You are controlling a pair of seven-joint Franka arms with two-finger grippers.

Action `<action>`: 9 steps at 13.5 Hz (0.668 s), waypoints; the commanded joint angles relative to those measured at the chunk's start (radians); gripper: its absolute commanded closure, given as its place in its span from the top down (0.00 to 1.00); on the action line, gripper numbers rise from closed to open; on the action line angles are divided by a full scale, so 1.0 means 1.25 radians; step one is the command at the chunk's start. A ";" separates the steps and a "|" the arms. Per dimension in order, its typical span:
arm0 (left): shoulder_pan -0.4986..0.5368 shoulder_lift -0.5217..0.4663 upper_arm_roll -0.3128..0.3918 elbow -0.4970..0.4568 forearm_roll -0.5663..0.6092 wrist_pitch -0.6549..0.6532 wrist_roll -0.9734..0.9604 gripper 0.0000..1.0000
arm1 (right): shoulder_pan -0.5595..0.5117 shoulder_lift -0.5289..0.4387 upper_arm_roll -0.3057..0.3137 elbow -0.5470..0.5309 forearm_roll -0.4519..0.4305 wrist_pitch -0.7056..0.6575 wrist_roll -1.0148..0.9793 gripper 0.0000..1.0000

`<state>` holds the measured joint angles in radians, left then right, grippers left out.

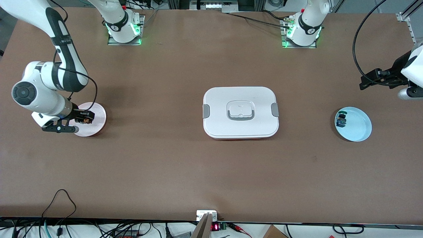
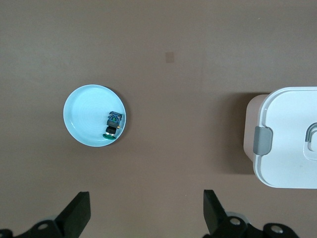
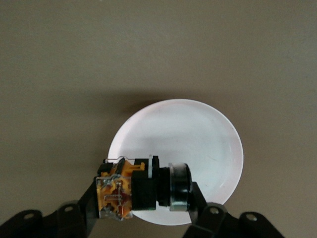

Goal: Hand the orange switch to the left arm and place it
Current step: 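Close the right gripper on the orange switch, then lift the orange switch with the right gripper over the white box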

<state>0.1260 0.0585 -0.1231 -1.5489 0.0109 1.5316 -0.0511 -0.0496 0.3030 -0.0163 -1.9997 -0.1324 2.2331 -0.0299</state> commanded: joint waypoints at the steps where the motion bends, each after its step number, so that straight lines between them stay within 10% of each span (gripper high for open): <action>1: -0.004 0.008 -0.003 0.024 0.028 -0.015 0.002 1.00 | -0.007 -0.037 0.029 0.042 -0.002 -0.052 -0.130 0.29; 9: 0.000 0.008 -0.002 0.024 0.026 -0.015 0.003 1.00 | 0.030 -0.133 0.146 0.082 0.090 -0.129 -0.252 0.01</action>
<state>0.1265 0.0585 -0.1232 -1.5488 0.0109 1.5316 -0.0511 -0.0320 0.1771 0.1579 -1.8931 -0.0508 2.0911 -0.2796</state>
